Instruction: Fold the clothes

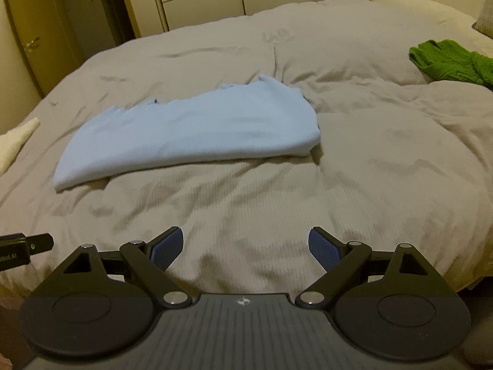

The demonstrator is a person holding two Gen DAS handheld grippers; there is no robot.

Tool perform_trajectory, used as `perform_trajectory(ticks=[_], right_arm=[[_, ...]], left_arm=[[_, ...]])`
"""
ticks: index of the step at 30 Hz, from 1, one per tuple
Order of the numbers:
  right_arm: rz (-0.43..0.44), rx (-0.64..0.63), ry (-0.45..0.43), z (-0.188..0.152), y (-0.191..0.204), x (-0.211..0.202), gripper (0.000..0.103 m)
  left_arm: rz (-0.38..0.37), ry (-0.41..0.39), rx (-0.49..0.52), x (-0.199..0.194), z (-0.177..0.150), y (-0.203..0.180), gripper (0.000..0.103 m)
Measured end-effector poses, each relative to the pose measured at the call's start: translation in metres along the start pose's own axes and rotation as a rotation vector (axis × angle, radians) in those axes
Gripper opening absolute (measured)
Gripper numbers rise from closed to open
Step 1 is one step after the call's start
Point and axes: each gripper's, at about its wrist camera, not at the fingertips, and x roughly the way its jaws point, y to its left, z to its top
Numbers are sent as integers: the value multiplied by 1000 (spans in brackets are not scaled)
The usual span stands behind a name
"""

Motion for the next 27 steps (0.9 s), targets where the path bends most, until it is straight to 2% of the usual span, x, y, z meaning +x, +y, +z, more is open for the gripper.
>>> perform_trajectory(ticks=[6,9,12,13,14,15,27], right_arm=[[-9,-16,-1,-4,2,-3,91],[-1,-9,1,-4,1,-3,91],[3,-13,10,-5,2,-1,91],[4,-15,11,-5,3,-1,92],[6,-18,13,-5,3,0,100],[8,-22,11,-5,4,0,101],[-11,-25,28,-1,9,10,101]], left_arm=[[2,2,7,-2,-4,-2,55],[2,-4,11,-5,-5,-2,60],[8,-8,12,-5,-7,-2,61],[8,-8,11,-5,-7,-1,61],[8,-7,9,-5,-7,-1,61],[7,-7,7,-5,-7,0,61],[0,29,3,11,-4,4,61]])
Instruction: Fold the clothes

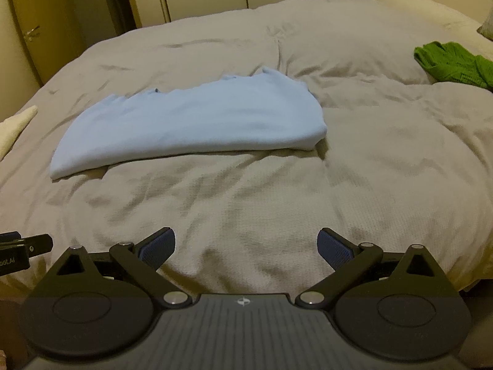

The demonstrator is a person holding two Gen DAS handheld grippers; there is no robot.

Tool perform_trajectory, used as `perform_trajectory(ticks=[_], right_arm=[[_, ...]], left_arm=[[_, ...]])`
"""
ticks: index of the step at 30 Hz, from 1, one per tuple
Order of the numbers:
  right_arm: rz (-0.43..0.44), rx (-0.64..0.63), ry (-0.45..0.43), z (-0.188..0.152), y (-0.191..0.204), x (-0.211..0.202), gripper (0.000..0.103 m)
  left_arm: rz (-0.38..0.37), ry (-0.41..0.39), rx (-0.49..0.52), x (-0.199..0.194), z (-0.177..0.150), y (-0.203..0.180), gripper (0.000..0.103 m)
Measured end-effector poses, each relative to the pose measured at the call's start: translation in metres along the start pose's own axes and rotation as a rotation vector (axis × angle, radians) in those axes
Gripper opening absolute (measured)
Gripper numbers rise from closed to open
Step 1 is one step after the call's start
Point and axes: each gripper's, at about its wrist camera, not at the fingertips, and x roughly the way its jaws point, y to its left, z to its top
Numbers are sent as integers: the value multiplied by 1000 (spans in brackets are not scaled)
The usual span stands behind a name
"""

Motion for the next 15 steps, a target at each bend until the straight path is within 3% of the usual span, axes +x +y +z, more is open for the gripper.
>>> perform_trajectory(ticks=[15], right_arm=[[-25,-12,57,11,3,29,101]], left_arm=[[-3,70,-12,35,9,5,62]])
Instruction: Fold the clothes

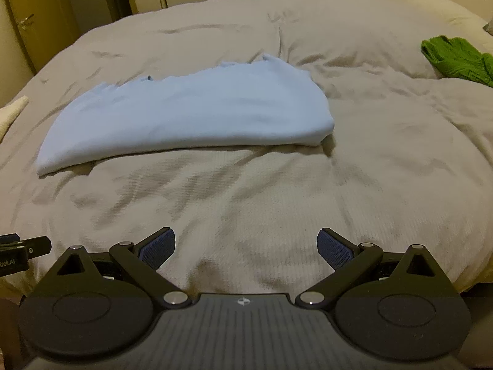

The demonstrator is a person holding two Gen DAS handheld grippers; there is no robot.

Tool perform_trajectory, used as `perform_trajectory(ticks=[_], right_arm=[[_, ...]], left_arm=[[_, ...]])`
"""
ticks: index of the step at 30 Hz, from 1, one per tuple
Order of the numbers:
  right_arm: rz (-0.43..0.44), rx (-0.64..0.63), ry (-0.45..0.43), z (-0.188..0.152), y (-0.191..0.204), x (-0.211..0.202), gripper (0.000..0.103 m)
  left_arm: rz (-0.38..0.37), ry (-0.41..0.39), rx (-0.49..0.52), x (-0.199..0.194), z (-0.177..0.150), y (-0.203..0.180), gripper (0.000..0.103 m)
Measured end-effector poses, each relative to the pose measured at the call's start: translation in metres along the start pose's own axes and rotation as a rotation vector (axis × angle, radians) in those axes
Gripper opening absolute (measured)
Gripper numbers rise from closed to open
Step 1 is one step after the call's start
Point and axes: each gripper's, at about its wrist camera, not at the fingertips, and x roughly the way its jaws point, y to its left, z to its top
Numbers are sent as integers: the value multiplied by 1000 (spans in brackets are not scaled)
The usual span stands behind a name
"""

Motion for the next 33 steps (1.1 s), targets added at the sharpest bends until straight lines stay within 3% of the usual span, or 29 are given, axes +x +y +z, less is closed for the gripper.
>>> perform_trajectory(ticks=[13,16,20,22,23,28,30,33], right_arm=[[-67,-24,-19,14,-9,19,101],[-44,15,-33,17,-16,20,101],[30,118,-46,22,-32,21,101],[86,180,-59,25,-41,22,101],[139,232,-73,25,-48,22,101],[394,544,-89,26,-86,40,100],[443,631,-81,26,-97,52,92],[431,670,-88,31,-105,64,73]], left_arm=[[6,31,1,21,12,4,63],[4,36,-4,25,14,6,63],[-36,17,6,25,17,9,62],[-78,-4,14,23,19,10,53],[-102,-17,20,22,21,10,48],[-144,-56,66,23,38,-1,42],[-150,-58,85,28,46,-8,38],[-180,-73,101,36,60,-15,35]])
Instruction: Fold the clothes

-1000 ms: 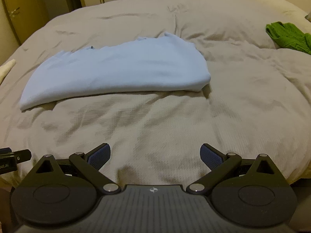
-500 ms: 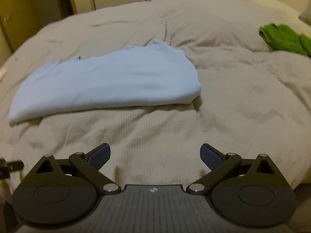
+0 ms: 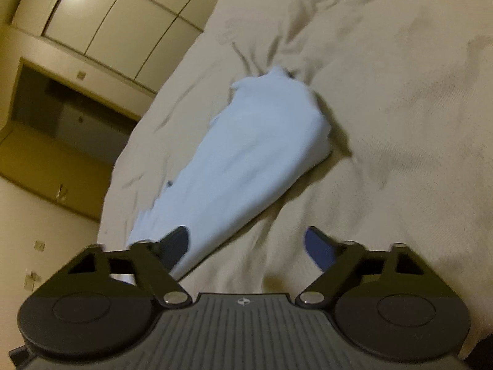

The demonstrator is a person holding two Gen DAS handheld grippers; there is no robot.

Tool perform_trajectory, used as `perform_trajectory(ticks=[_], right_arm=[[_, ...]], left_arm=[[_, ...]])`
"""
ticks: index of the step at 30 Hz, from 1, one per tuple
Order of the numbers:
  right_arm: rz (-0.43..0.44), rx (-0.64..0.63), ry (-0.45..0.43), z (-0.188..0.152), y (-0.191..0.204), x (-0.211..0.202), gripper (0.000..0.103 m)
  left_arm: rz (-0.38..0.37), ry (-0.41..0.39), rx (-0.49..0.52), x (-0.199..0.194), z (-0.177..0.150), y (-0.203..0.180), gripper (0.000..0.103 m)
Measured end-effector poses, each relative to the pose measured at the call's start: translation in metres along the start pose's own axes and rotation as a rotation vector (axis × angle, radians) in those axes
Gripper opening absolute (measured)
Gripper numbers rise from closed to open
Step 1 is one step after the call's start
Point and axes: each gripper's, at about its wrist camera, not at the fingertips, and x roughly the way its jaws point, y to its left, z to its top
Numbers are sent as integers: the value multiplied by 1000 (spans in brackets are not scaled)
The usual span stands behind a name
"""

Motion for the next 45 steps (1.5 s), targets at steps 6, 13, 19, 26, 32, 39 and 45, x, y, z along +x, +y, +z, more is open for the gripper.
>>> perform_trajectory(ticks=[6,13,19,26,32,39,45], right_arm=[[-7,91,-27,23,-18,19,68],[-3,135,-72,36,-30,37,65],[3,136,-97,38,-31,47,65],[-48,102,-127,39,-19,53,29],[-131,-6,-138,42,7,56,16],[-243,-806,-334,-16,153,67,13],[-93,-1259,-214,-101,216,113,13]], left_arm=[[-64,-59,3,19,33,-3,34],[-106,-52,-5,51,51,-10,32],[-106,-22,10,77,43,-14,33],[-144,-15,-28,70,45,-1,33],[-128,-53,-127,40,42,40,32],[-91,-92,-274,11,38,108,31],[-165,-103,-409,-1,23,143,31]])
